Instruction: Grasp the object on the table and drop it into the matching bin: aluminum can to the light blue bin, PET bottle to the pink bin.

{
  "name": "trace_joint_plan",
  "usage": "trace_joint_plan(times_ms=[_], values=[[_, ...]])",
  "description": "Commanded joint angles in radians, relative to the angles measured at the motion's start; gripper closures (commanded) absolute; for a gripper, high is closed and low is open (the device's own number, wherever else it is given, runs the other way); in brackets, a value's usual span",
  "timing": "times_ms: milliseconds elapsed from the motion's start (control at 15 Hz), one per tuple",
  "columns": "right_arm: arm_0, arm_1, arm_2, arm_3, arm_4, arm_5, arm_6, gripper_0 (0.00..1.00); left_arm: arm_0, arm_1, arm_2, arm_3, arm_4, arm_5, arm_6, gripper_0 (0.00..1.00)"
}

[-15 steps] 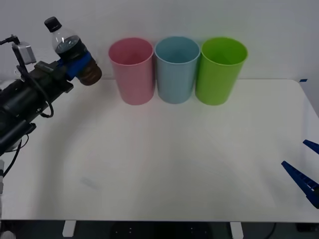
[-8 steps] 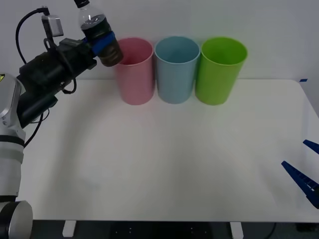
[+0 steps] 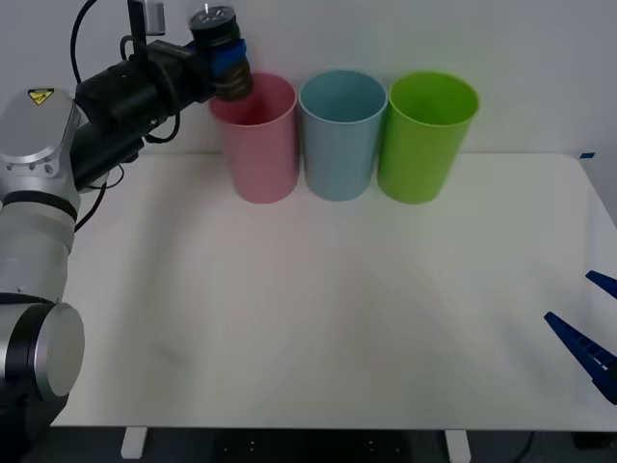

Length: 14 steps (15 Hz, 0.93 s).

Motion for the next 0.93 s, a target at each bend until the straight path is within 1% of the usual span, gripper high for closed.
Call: trace_joint_plan(times_ms=[67,200,333,533,733,867,933], values=[[0.0,0.0,0.0,0.0,0.0,0.0,0.0,0.0,-0.063,-0.003,0.0,0.085,-0.025,0.033,-0.017,1.0],[0.0,0.0,0.0,0.0,0.0,0.0,0.0,0.0,-0.098,-0.025,0.0,0.127,-0.046,0.082,-0.026,1.0],[0.0,0.0,0.0,0.0,0.0,0.0,0.0,0.0,-0.103,-0.059,0.006,0.125,-0.071,0.141,-0.032,1.0],[0.0,0.0,0.0,0.0,0.0,0.0,0.0,0.0,-0.112,-0.115,0.071,0.127,-0.146,0.188,-0.049,1.0],[0.0,0.0,0.0,0.0,0.0,0.0,0.0,0.0,-0.115,-0.131,0.051,0.127,-0.141,0.251,-0.066,1.0],[0.0,0.0,0.0,0.0,0.0,0.0,0.0,0.0,-0.115,-0.131,0.043,0.127,-0.134,0.262,-0.069,0.99],[0.0,0.0,0.0,0.0,0.0,0.0,0.0,0.0,-0.115,-0.131,0.04,0.125,-0.129,0.262,-0.069,0.97]])
